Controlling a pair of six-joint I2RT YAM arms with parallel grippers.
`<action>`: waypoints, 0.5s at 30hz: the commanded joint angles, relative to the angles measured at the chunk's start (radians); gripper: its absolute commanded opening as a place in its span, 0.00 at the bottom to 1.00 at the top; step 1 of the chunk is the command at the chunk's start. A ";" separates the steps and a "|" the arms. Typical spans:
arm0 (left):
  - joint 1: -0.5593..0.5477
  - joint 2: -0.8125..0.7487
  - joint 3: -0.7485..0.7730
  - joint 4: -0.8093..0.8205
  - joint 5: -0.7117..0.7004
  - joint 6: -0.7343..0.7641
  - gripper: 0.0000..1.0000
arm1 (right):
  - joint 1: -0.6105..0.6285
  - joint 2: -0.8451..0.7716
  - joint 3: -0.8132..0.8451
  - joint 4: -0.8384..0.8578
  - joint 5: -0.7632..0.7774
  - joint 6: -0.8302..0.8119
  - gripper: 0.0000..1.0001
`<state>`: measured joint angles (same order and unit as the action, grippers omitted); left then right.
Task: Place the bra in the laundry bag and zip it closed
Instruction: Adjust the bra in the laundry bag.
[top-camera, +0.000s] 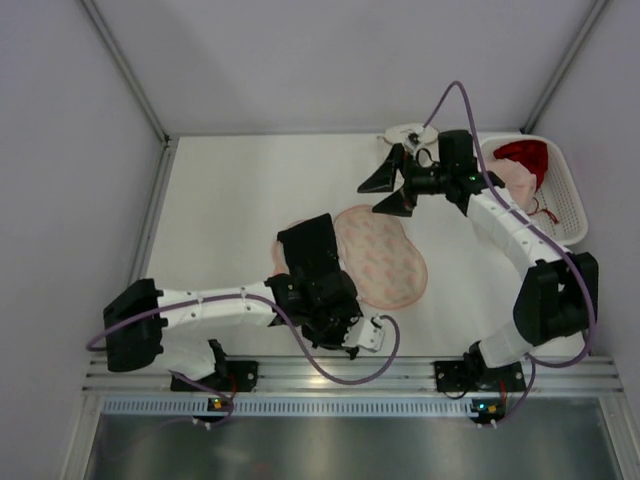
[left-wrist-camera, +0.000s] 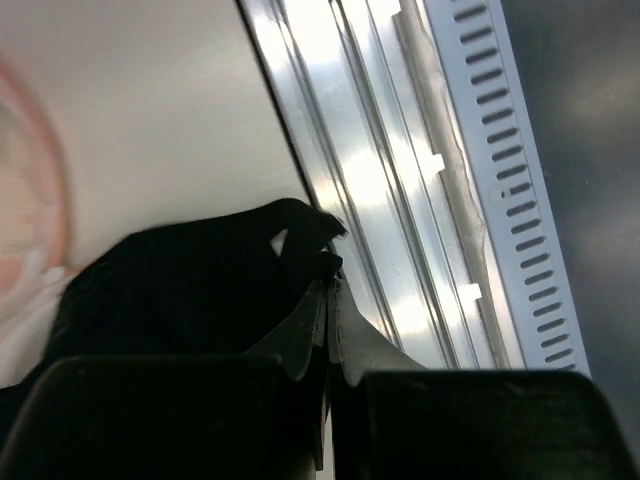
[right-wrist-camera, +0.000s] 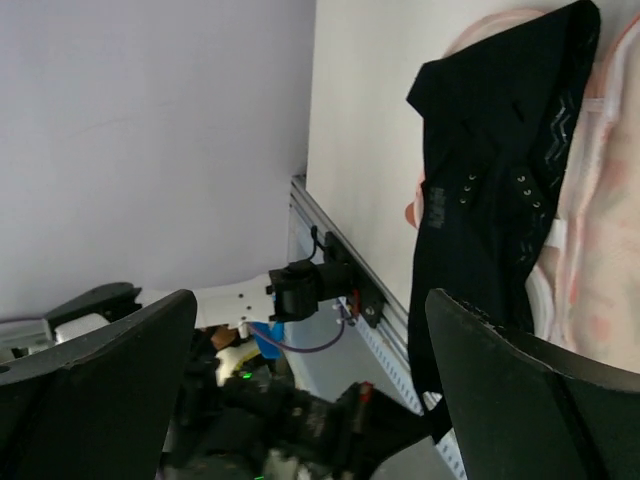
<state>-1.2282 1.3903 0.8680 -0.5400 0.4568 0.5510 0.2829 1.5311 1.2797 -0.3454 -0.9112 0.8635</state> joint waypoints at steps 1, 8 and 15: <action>0.039 -0.082 0.097 -0.029 0.040 -0.074 0.00 | -0.016 -0.002 -0.019 0.095 0.006 -0.113 1.00; 0.295 -0.082 0.238 -0.046 0.094 -0.118 0.00 | -0.054 0.029 -0.042 0.106 0.012 -0.228 0.99; 0.542 0.051 0.264 -0.046 0.178 -0.128 0.00 | -0.057 0.047 -0.049 0.091 0.021 -0.322 0.99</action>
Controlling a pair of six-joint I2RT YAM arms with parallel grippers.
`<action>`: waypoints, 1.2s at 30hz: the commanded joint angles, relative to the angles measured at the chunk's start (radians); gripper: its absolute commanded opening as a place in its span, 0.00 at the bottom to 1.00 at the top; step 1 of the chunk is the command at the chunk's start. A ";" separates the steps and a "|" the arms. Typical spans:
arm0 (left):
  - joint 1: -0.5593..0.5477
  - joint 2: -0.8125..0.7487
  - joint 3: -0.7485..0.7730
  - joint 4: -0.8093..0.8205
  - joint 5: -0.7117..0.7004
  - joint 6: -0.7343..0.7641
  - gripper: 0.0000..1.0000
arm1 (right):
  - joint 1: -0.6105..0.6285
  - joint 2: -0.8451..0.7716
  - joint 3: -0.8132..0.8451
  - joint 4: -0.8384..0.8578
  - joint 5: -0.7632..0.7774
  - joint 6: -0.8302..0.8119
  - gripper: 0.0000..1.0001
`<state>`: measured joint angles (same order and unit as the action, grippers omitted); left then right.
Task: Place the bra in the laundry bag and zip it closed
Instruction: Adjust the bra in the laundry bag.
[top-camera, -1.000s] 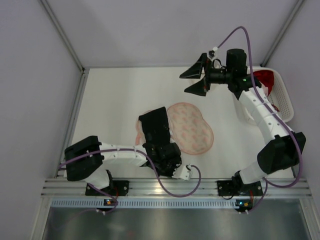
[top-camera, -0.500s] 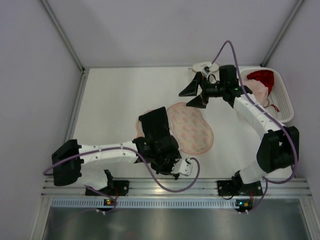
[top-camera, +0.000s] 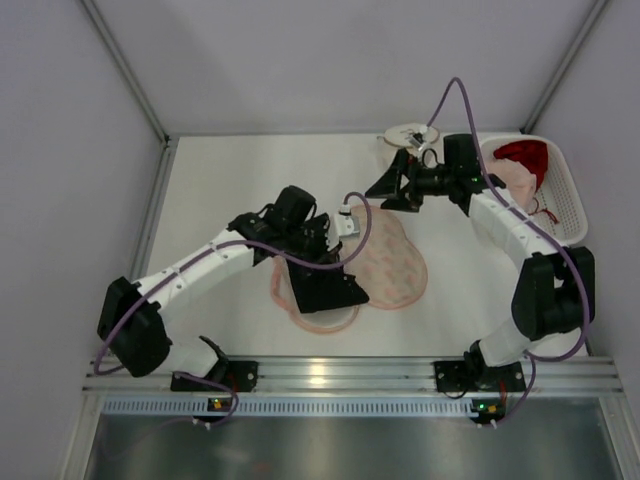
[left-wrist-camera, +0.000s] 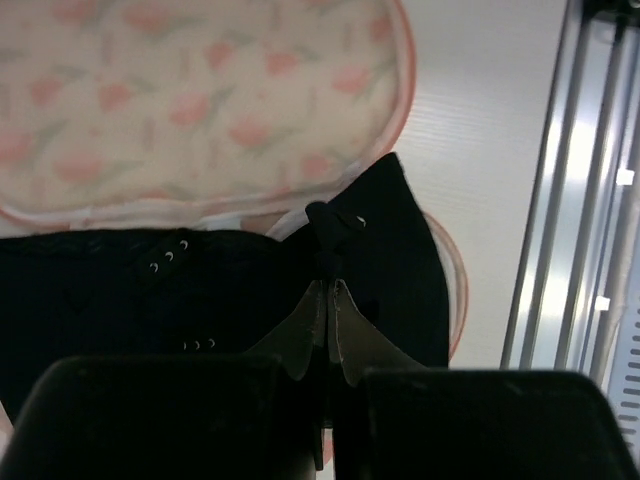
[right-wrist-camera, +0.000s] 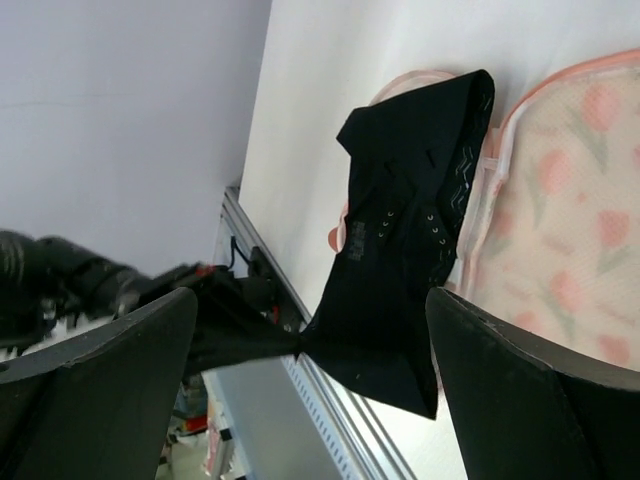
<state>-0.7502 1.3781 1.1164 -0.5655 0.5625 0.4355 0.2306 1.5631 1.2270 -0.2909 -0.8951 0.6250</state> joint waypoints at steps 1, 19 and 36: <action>0.083 0.082 0.016 -0.020 0.074 -0.011 0.00 | -0.005 0.020 0.005 0.027 0.004 -0.093 0.99; 0.222 0.197 0.018 -0.027 -0.062 0.040 0.34 | 0.055 0.078 0.014 -0.246 0.128 -0.556 0.76; 0.219 0.478 0.279 0.007 -0.202 0.066 0.43 | 0.056 0.183 0.026 -0.310 0.229 -0.651 0.63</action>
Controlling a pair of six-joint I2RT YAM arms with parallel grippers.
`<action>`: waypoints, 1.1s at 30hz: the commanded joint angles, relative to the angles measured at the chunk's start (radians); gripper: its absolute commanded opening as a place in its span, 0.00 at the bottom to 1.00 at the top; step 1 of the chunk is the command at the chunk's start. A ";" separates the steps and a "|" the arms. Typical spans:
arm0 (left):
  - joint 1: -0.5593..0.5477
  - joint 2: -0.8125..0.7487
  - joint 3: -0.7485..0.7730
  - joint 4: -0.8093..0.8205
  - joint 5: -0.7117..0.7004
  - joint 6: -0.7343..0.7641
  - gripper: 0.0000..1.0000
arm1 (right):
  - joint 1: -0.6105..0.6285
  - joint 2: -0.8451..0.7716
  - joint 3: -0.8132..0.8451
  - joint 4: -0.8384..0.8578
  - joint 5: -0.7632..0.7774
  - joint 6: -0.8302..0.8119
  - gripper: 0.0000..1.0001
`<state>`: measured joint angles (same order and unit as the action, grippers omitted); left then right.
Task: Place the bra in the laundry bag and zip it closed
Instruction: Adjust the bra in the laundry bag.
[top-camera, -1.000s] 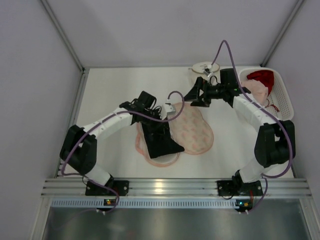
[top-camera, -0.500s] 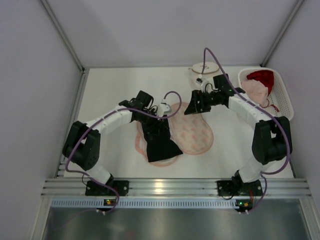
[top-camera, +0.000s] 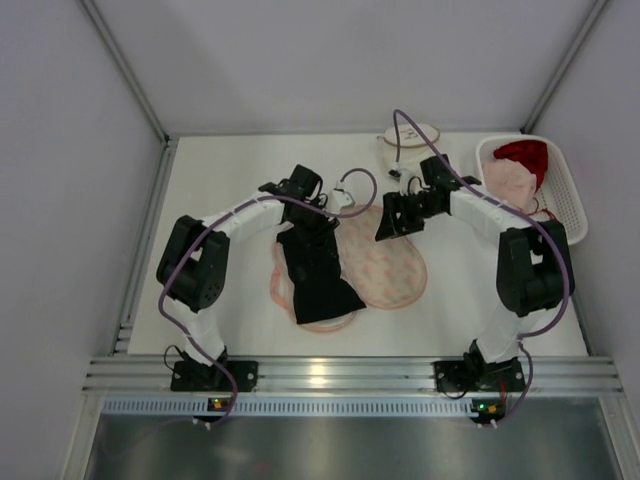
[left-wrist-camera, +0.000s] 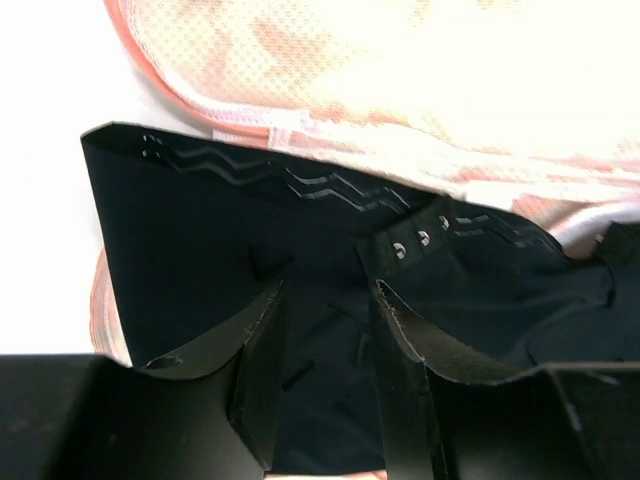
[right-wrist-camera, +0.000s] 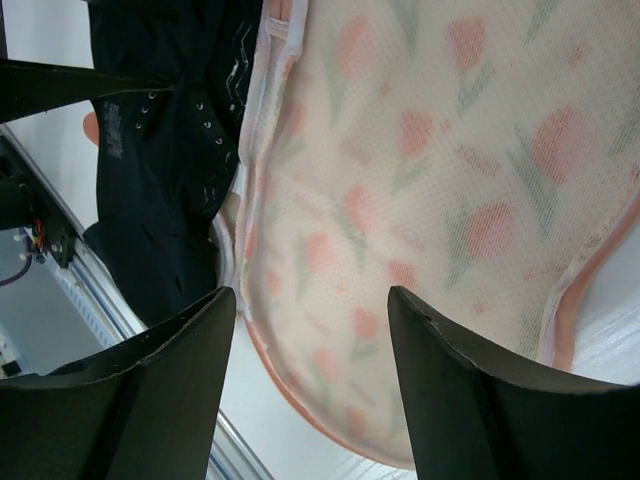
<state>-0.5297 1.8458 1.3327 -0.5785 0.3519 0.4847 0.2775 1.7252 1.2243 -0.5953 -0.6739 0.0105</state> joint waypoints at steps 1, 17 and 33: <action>-0.001 0.022 0.069 0.020 0.015 0.017 0.44 | 0.009 0.033 0.030 -0.008 0.007 -0.037 0.63; -0.012 -0.039 -0.092 -0.021 0.122 0.150 0.11 | 0.008 0.077 0.044 -0.017 0.007 -0.046 0.60; -0.007 -0.171 -0.021 -0.035 0.118 0.046 0.33 | -0.004 0.042 0.053 -0.051 0.062 -0.087 0.56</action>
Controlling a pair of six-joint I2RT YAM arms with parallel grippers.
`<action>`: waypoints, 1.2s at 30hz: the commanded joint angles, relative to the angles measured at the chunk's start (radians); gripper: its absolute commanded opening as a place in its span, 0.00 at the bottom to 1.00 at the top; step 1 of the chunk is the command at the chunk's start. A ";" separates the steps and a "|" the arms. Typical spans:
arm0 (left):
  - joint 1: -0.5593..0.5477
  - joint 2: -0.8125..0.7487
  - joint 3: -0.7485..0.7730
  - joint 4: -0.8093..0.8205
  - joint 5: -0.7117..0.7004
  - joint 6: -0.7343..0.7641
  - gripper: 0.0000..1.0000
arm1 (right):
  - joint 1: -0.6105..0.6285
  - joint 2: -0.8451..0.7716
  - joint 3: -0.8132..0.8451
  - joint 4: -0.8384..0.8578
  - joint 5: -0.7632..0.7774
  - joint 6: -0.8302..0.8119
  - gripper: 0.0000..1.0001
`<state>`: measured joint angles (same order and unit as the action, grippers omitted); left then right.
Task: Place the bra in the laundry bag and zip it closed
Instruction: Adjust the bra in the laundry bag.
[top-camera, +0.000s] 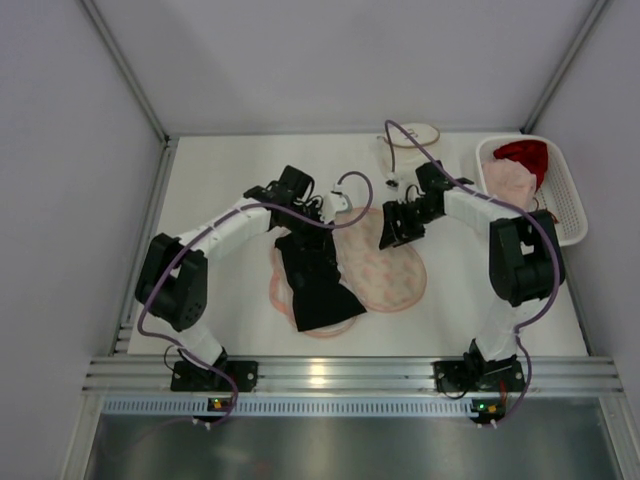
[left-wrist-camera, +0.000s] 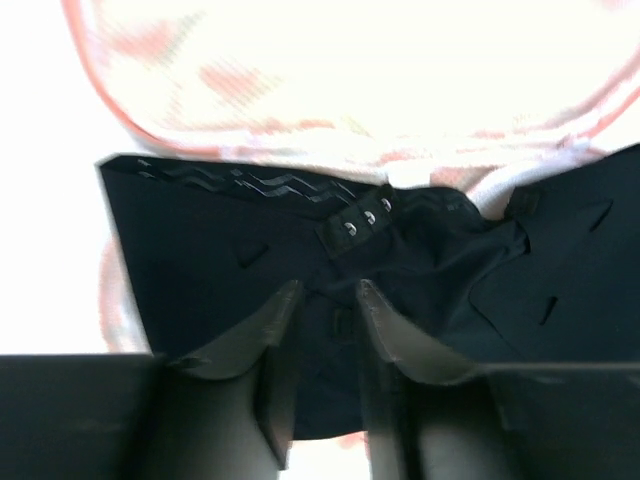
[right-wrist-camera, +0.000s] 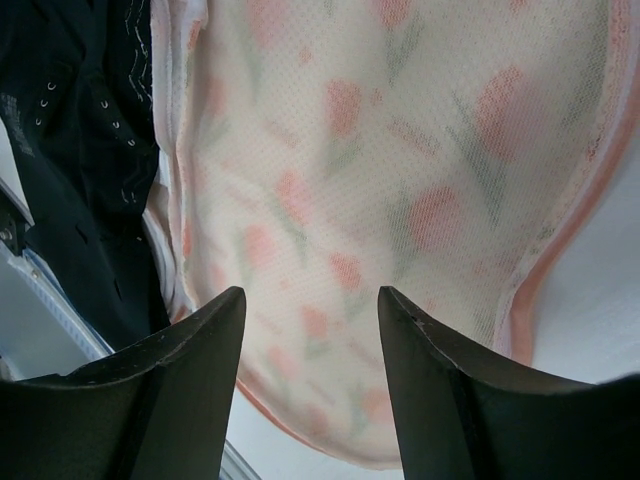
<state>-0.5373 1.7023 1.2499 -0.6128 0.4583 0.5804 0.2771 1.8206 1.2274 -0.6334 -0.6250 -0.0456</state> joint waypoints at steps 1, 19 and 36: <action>-0.001 -0.020 0.084 0.001 0.014 -0.066 0.38 | -0.003 -0.052 0.052 -0.011 0.010 -0.030 0.57; -0.033 0.145 0.082 0.001 -0.026 -0.114 0.49 | 0.000 0.016 0.081 0.017 -0.021 0.001 0.56; -0.041 0.137 0.040 -0.001 -0.006 -0.105 0.09 | 0.008 0.068 0.057 0.058 -0.008 0.009 0.55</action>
<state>-0.5766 1.8572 1.2911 -0.6140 0.4294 0.4694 0.2775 1.8946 1.2770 -0.6136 -0.6270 -0.0399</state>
